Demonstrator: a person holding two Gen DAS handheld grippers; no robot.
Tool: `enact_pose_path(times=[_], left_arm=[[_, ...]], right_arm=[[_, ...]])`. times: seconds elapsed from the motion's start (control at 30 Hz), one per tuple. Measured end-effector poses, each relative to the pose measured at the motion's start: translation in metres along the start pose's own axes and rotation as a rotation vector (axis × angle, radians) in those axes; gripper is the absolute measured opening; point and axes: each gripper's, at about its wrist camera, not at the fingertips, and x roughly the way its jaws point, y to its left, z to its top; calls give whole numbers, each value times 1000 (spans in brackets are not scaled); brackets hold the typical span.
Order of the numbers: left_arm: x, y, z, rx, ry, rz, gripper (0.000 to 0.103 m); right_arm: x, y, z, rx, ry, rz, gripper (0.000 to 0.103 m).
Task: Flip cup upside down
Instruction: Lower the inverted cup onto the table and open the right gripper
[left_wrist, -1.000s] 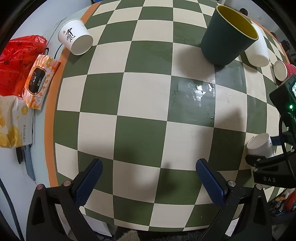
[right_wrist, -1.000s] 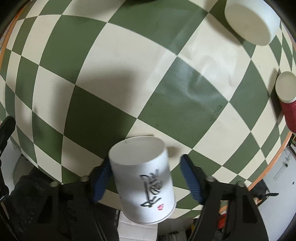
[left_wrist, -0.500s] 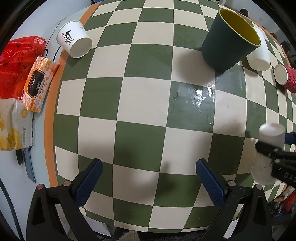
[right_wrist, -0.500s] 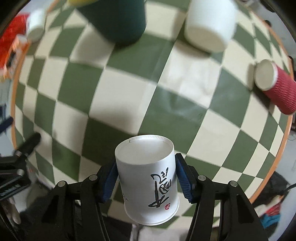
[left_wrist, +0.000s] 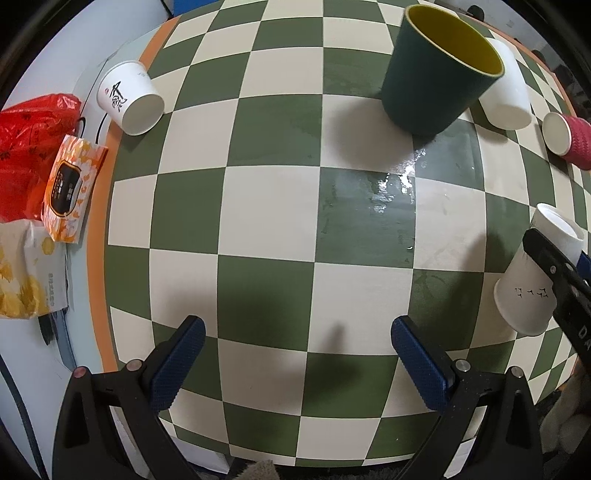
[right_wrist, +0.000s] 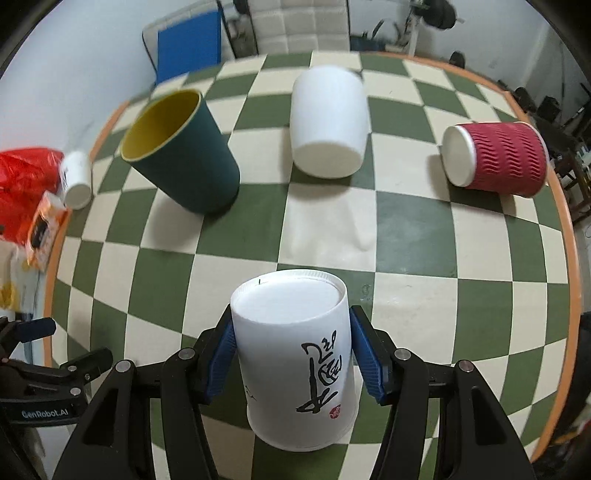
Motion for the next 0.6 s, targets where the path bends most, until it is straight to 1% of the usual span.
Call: enact_pose_path(times=[0.03, 0.07, 0.13, 0.17, 0.23, 0.4, 0.6], left_arm=[[-1, -2, 0, 4, -1, 1, 103], [-1, -4, 0, 8, -1, 2, 103], [-3, -7, -1, 15, -3, 2, 103], [-4, -9, -2, 21, -4, 2, 103], [-6, -12, -5, 33, -8, 4, 103], [-10, -22, -11, 54, -15, 4, 103], [-17, -25, -17, 75, -29, 0, 103]], right_arm=[[2, 2, -5, 2, -25, 1, 61], [-3, 10, -3, 5, -60, 2, 61], [-4, 11, -13, 8, -109, 10, 61], [4, 20, -20, 7, -128, 12, 61], [-2, 19, -27, 4, -155, 11, 61], [-9, 21, -42, -5, -157, 0, 61], [-11, 20, -63, 15, -105, -17, 61]])
